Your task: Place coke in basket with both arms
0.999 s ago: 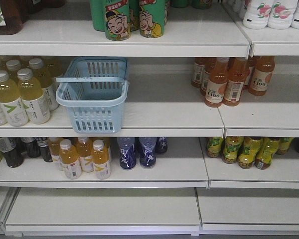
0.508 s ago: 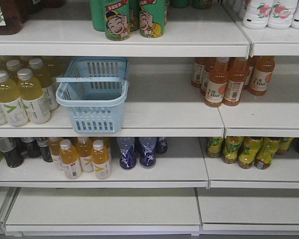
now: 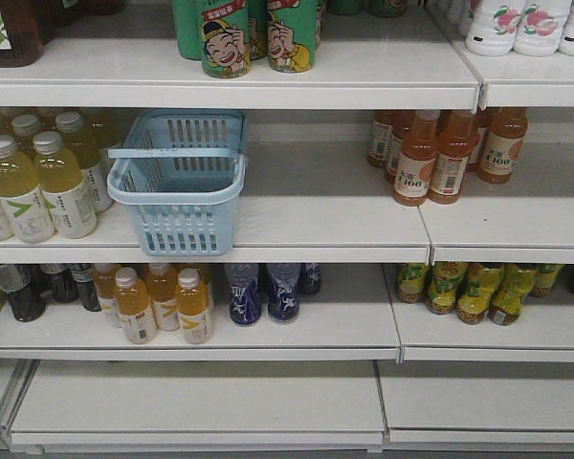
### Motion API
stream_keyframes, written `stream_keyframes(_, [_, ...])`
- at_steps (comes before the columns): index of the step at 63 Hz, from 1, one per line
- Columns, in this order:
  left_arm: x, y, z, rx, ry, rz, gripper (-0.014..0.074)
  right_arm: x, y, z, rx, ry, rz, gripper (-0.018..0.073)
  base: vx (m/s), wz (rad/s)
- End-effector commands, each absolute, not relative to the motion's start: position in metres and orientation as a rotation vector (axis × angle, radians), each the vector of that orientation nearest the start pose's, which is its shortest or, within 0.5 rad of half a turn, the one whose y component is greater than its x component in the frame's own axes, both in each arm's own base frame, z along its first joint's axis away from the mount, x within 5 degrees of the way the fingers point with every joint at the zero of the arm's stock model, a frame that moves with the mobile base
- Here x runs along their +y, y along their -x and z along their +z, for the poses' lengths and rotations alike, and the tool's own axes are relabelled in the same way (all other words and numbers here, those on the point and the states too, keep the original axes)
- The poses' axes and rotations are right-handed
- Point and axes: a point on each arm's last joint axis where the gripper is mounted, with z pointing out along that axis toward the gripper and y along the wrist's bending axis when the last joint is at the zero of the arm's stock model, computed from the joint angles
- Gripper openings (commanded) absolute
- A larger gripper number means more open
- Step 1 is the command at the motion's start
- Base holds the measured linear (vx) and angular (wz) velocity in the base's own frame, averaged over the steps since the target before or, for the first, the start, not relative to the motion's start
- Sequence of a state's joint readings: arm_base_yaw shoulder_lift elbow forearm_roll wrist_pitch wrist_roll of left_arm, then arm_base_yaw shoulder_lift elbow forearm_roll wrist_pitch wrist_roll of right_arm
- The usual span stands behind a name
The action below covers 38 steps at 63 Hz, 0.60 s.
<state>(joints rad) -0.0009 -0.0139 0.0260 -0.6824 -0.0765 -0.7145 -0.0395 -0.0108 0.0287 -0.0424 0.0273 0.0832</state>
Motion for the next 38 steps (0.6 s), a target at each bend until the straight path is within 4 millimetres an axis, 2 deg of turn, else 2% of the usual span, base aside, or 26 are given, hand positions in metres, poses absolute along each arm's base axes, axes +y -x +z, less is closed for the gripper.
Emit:
stream_keyframes(1, [0.011,-0.050,0.230,0.859,1.193,-1.373,-0.0006,-0.002,-0.055,0.207,1.445,-0.053,-0.015,-0.0005,0.00,0.00])
stream_keyframes(7, [0.012,-0.045,0.250,0.716,1.258,-1.554,-0.0006,-0.002,-0.055,0.207,1.445,-0.053,-0.015,-0.0005,0.00,0.00])
stream_keyframes(12, [0.012,-0.032,0.287,0.646,1.142,-1.594,-0.0006,-0.002,-0.055,0.207,1.445,-0.053,-0.015,-0.0005,0.00,0.00])
stream_keyframes(17, [0.014,-0.012,0.331,0.577,0.946,-1.541,-0.0006,-0.002,-0.055,0.207,1.445,-0.053,-0.015,-0.0005,0.00,0.00])
stream_keyframes(23, [0.012,0.012,0.386,0.538,0.676,-1.373,-0.0006,-0.002,-0.055,0.207,1.445,-0.053,-0.015,-0.0005,0.00,0.00])
stream_keyframes(26, [0.009,0.014,0.407,0.552,0.602,-1.308,-0.0006,-0.002,-0.055,0.207,1.445,-0.053,-0.015,-0.0005,0.00,0.00])
stream_keyframes(31, [0.003,0.010,0.435,0.643,0.473,-1.130,-0.0006,-0.002,-0.055,0.207,1.445,-0.053,-0.015,-0.0005,0.00,0.00])
stream_keyframes(38, [0.000,-0.023,0.443,0.784,0.502,-1.083,-0.0003,-0.002,-0.055,0.207,1.445,-0.053,-0.015,-0.0005,0.00,0.00])
